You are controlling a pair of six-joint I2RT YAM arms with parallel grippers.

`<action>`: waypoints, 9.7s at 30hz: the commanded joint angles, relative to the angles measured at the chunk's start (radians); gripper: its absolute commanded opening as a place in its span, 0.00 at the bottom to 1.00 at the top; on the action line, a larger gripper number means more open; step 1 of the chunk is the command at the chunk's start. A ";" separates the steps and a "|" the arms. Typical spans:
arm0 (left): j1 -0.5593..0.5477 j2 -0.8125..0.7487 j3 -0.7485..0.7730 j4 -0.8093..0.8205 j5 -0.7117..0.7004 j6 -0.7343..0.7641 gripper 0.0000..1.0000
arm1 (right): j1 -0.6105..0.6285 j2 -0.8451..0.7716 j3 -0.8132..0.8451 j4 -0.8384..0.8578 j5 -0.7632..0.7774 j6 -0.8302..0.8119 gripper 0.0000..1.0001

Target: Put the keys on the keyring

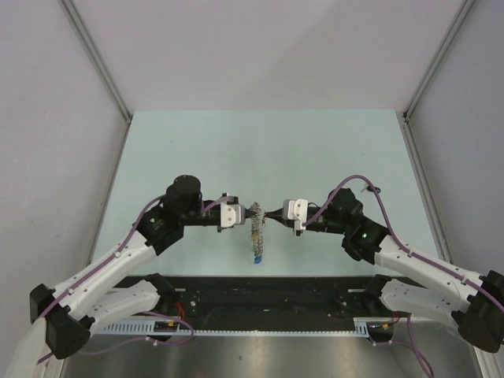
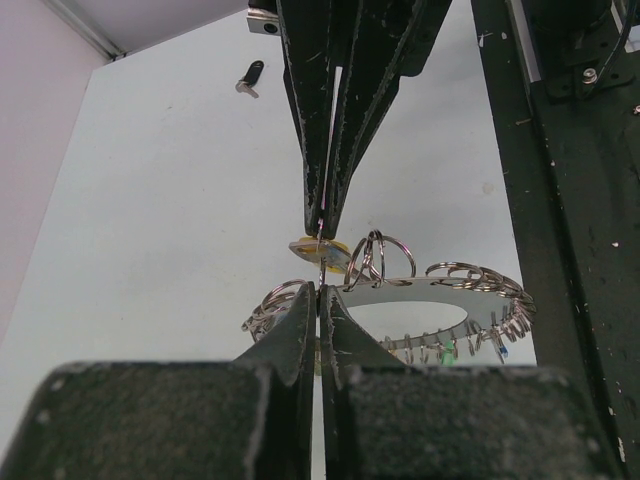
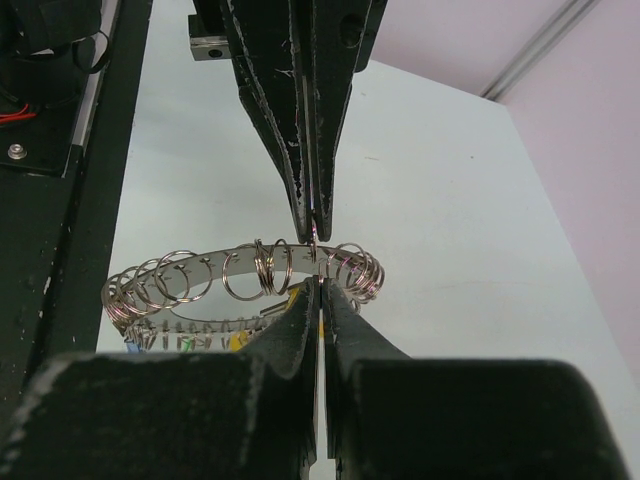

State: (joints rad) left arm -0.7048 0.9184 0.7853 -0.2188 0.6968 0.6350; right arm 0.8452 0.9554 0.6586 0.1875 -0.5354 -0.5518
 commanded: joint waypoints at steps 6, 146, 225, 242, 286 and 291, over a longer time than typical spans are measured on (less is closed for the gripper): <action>-0.007 -0.001 0.019 0.059 0.047 -0.003 0.00 | 0.012 -0.023 -0.011 0.069 -0.003 0.000 0.00; -0.030 0.016 0.015 0.098 0.053 -0.052 0.00 | 0.011 0.014 0.004 0.106 -0.041 0.064 0.00; 0.019 -0.096 -0.172 0.596 -0.082 -0.682 0.03 | 0.074 -0.036 0.006 0.013 0.130 -0.057 0.00; 0.031 -0.135 -0.135 0.307 -0.031 -0.532 0.34 | 0.092 -0.029 0.090 -0.112 0.071 -0.140 0.00; 0.016 0.129 0.094 -0.036 0.106 -0.299 0.00 | 0.100 -0.053 0.095 -0.183 0.129 -0.140 0.00; 0.030 0.008 -0.015 0.165 0.067 -0.445 0.00 | 0.091 -0.049 0.084 -0.183 0.140 -0.132 0.00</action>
State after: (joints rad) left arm -0.6865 1.0195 0.8181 -0.2459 0.7956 0.3252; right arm 0.9455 0.9245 0.7010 0.0040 -0.4305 -0.6895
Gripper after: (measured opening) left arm 0.007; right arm 0.009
